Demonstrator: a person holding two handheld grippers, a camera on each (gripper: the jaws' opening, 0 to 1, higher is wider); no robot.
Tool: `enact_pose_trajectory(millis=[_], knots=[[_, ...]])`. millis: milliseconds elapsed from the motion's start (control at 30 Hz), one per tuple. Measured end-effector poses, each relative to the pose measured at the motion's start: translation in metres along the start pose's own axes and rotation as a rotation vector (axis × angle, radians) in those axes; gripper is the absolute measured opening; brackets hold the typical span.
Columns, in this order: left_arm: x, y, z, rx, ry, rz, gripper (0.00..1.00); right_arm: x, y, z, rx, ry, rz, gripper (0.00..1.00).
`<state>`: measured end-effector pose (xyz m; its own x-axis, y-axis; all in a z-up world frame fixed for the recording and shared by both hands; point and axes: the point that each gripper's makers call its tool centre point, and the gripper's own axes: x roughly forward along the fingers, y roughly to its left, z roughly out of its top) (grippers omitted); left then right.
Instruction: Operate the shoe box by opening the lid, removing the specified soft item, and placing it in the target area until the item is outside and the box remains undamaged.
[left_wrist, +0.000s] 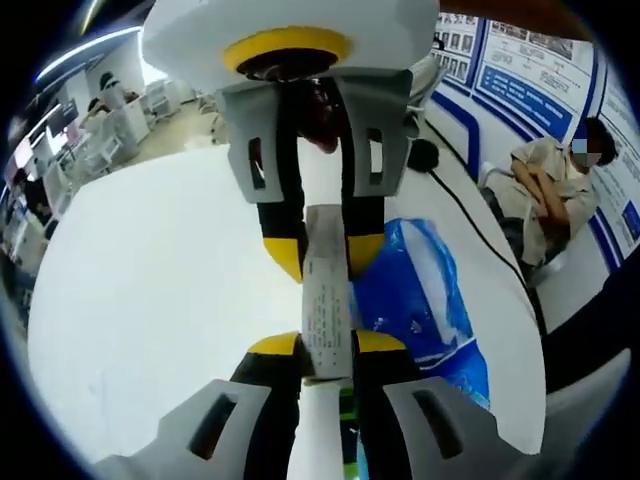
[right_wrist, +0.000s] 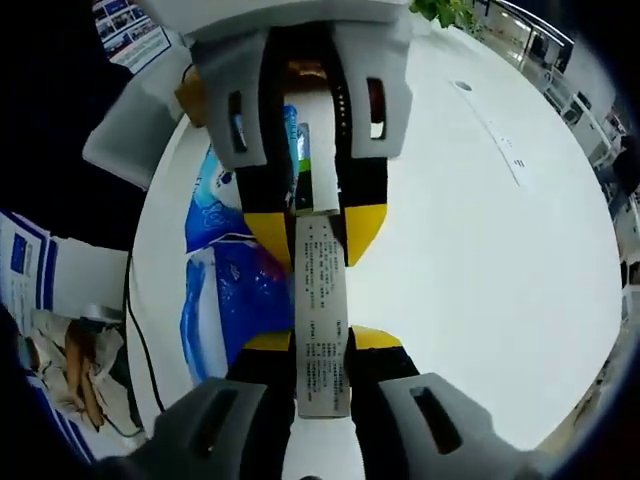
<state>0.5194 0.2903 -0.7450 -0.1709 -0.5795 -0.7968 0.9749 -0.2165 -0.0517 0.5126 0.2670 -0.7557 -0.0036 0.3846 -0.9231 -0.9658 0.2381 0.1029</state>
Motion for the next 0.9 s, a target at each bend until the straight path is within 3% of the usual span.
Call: enact_pose_trajectory(millis=[567,700,833,900], knots=[[0.005,-0.003,-0.008,0.018,0.027,-0.002,0.18,0.002,0.004,-0.001,-0.006,0.002,-0.007,0.21],[0.004,-0.003,-0.015,0.015,0.053,0.002,0.26,-0.002,0.005,-0.002,-0.001,0.001,-0.011,0.2],[-0.004,-0.004,-0.013,0.011,0.04,0.004,0.28,-0.006,0.006,-0.002,0.009,-0.002,-0.023,0.19],[-0.01,0.0,-0.008,0.021,0.02,0.035,0.29,-0.009,0.006,-0.002,0.011,-0.004,-0.036,0.19]])
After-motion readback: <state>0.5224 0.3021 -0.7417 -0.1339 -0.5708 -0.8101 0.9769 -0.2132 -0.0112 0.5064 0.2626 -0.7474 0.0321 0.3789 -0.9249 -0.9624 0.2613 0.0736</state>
